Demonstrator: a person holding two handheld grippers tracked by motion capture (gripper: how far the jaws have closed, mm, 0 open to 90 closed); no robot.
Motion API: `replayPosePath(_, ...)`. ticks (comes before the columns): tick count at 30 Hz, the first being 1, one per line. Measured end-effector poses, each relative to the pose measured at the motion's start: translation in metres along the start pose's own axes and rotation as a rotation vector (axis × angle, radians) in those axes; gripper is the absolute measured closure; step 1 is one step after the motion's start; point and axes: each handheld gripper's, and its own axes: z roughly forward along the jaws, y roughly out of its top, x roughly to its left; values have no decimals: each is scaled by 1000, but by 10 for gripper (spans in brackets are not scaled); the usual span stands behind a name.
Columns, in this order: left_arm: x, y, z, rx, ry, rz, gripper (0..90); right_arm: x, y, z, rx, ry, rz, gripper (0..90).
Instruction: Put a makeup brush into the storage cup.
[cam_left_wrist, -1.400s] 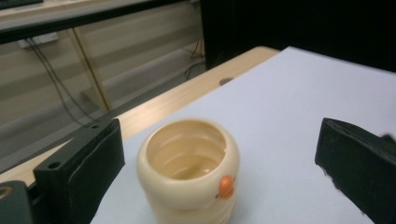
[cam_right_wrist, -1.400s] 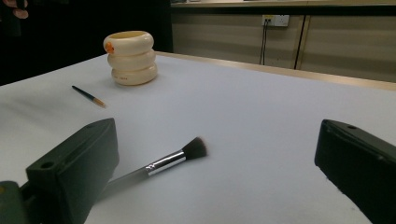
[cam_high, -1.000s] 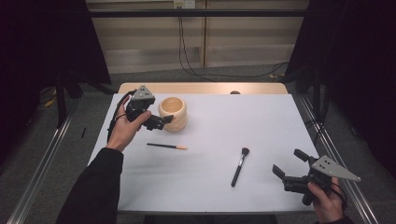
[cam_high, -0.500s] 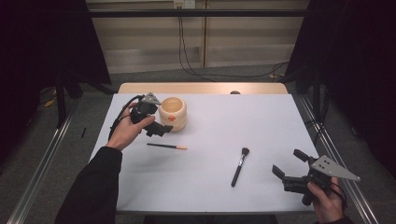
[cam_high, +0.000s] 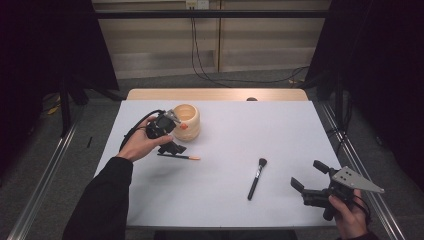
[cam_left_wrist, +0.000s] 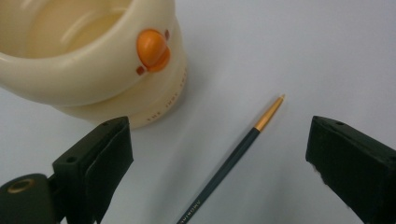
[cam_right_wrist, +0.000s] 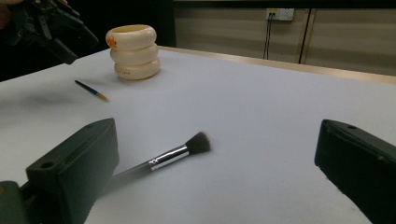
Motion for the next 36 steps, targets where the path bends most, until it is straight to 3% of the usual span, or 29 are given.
replayPosePath(1,2,-1,2,42,-10,30,71,0,0,0,1,2,0,0)
replayPosePath(2,1,-1,5,42,-9,14,71,0,0,0,3,3,1,0)
replayPosePath(3,2,-2,6,68,-16,32,71,0,0,0,3,3,1,0)
replayPosePath(4,-1,-3,10,57,-13,1,71,0,0,0,3,4,0,0)
replayPosePath(6,0,-4,14,81,3,-7,45,0,0,1,2,3,-2,0)
replayPosePath(7,1,-4,16,92,10,-30,27,0,0,0,4,5,-2,0)
replayPosePath(9,2,-5,17,101,-7,-22,74,0,0,0,5,4,-3,0)
replayPosePath(10,1,-6,20,133,-14,-17,77,0,0,0,4,4,-2,0)
replayPosePath(11,2,-6,20,160,-20,14,78,0,0,0,4,4,-2,0)
replayPosePath(12,0,-7,22,149,-21,11,86,0,0,0,5,4,-3,0)
replayPosePath(14,-2,-7,23,162,-24,59,146,0,0,1,4,1,-1,0)
replayPosePath(16,-4,-8,24,155,-17,59,160,0,0,1,5,1,-1,0)
replayPosePath(21,-8,-9,30,197,-34,115,315,1,0,1,6,3,1,0)
replayPosePath(25,-9,-9,34,214,-39,130,391,1,0,1,6,3,2,0)
replayPosePath(30,-10,-9,38,227,-51,155,425,1,-1,1,12,6,-1,0)
replayPosePath(36,-11,-8,44,246,-53,168,565,0,-1,1,16,8,-3,0)
